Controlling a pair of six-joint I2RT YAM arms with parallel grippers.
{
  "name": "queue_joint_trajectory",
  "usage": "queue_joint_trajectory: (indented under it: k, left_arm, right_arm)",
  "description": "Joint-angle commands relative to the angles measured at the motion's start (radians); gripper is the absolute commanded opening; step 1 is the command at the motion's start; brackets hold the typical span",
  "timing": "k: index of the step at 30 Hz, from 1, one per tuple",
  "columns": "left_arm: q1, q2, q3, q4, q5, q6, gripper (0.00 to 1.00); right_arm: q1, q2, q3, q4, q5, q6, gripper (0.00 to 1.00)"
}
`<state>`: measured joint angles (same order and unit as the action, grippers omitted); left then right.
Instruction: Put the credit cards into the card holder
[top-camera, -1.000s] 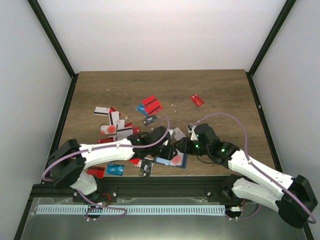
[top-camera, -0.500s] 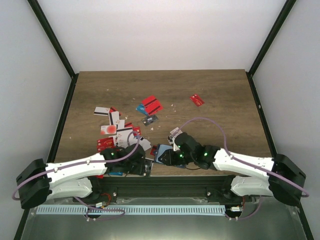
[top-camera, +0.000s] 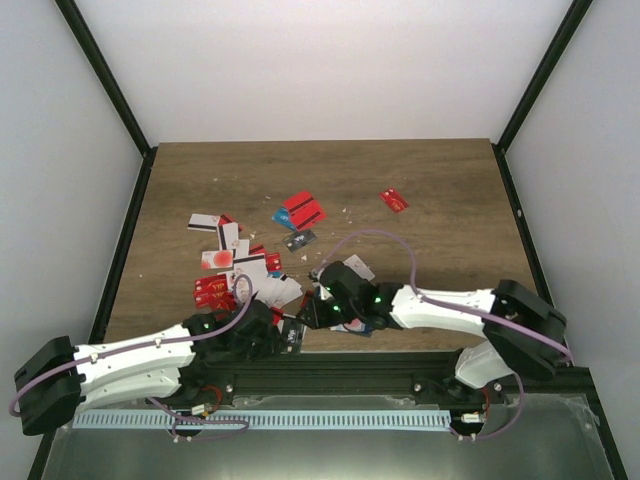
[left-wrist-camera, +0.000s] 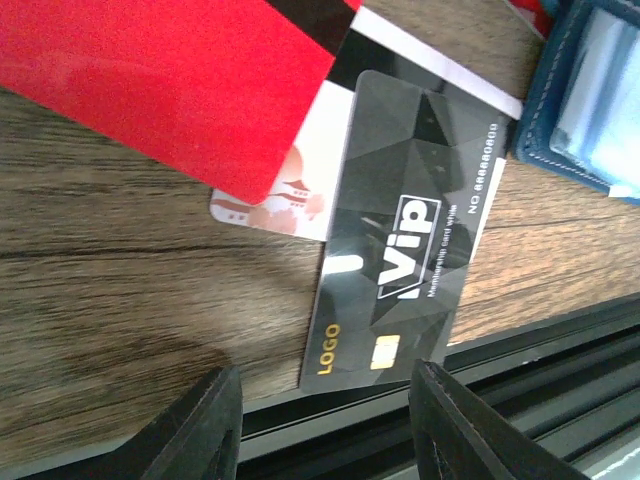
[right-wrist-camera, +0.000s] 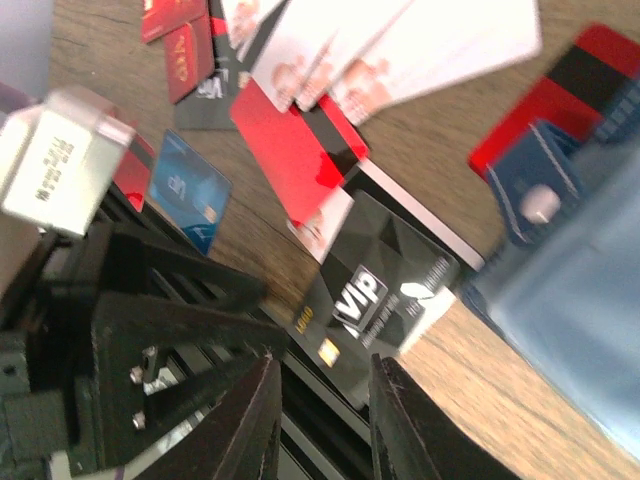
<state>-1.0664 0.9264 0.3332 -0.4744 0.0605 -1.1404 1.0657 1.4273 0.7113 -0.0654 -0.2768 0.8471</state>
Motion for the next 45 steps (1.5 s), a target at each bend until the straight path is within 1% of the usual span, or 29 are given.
queue_joint_trajectory:
  k: [1,8,14,18,24,32,41,45]
  left_arm:
    - [0.002,-0.01,-0.052,0.072,0.035,-0.063,0.48]
    - [0.0,-0.021,-0.061,0.064,0.059,-0.079,0.48]
    - [-0.001,-0.031,-0.073,0.04,0.073,-0.102,0.48]
    - [-0.003,-0.062,-0.087,0.036,0.076,-0.119,0.49]
    - [-0.005,-0.07,-0.086,0.036,0.098,-0.128,0.49]
    - [-0.013,-0.077,-0.106,0.033,0.112,-0.15,0.49]
    - [-0.014,-0.031,-0.149,0.202,0.113,-0.151,0.51]
    - [-0.015,0.018,-0.153,0.275,0.118,-0.134,0.52]
  right_arm:
    - [0.016,0.106,0.107,0.024,-0.01,-0.079,0.26]
    - [0.015,0.273,0.238,-0.062,0.074,-0.123,0.23]
    - [0.019,0.361,0.269,-0.089,0.087,-0.135,0.2]
    - [0.027,0.39,0.266,-0.115,0.107,-0.138,0.2]
    - [0.049,0.39,0.24,-0.103,0.078,-0.133,0.2]
    - [0.064,0.381,0.22,-0.102,0.078,-0.113,0.2]
    - [0.065,0.379,0.205,-0.103,0.076,-0.105,0.2]
    - [0.066,0.384,0.205,-0.102,0.077,-0.106,0.2]
